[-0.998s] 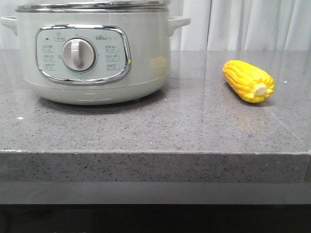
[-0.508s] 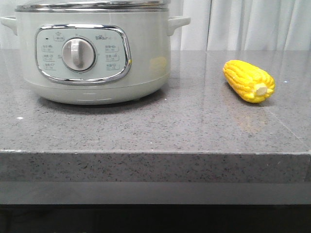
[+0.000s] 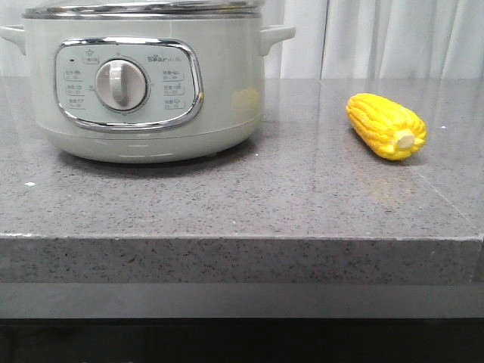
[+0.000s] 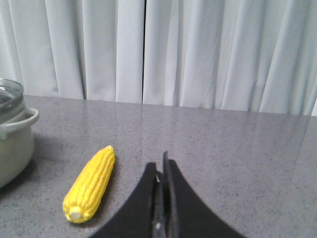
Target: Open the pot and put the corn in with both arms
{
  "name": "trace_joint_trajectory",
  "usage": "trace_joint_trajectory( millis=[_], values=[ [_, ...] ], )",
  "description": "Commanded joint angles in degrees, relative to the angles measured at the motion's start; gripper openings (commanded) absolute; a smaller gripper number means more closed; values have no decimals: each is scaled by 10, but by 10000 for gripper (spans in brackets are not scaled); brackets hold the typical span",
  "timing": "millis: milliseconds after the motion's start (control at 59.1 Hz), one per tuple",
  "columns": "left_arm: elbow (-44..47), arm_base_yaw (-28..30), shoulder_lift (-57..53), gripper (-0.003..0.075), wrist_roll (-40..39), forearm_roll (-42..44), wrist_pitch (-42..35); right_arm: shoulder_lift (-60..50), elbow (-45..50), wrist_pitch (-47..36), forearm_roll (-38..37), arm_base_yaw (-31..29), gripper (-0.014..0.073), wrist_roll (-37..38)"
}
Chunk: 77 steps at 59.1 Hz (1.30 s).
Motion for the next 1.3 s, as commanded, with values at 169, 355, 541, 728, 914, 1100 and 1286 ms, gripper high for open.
trace_joint_trajectory(
  millis=[169, 355, 541, 728, 914, 1100, 1286],
  values=[
    [-62, -1, 76, -4, -6, -4, -53, 85, -84, -20, -4, -4, -67, -3],
    [-62, -1, 76, 351, -6, -4, -58, 85, -81, -9, -4, -4, 111, -3],
    [-62, -1, 76, 691, -6, -4, -58, 85, -81, -6, -4, -4, 514, -3],
    [-62, -1, 76, 692, -6, -29, -58, 85, -81, 2, -4, -4, 602, -3],
    [-136, -7, 138, 692, -6, -34, 37, 85, -81, 28, -4, -4, 602, -3],
    [-290, -43, 263, 692, -6, -54, 127, 85, -81, 36, -4, -4, 602, -3],
    [-434, -120, 396, 692, -6, -58, 202, 85, -81, 32, -4, -4, 602, -3]
  ],
)
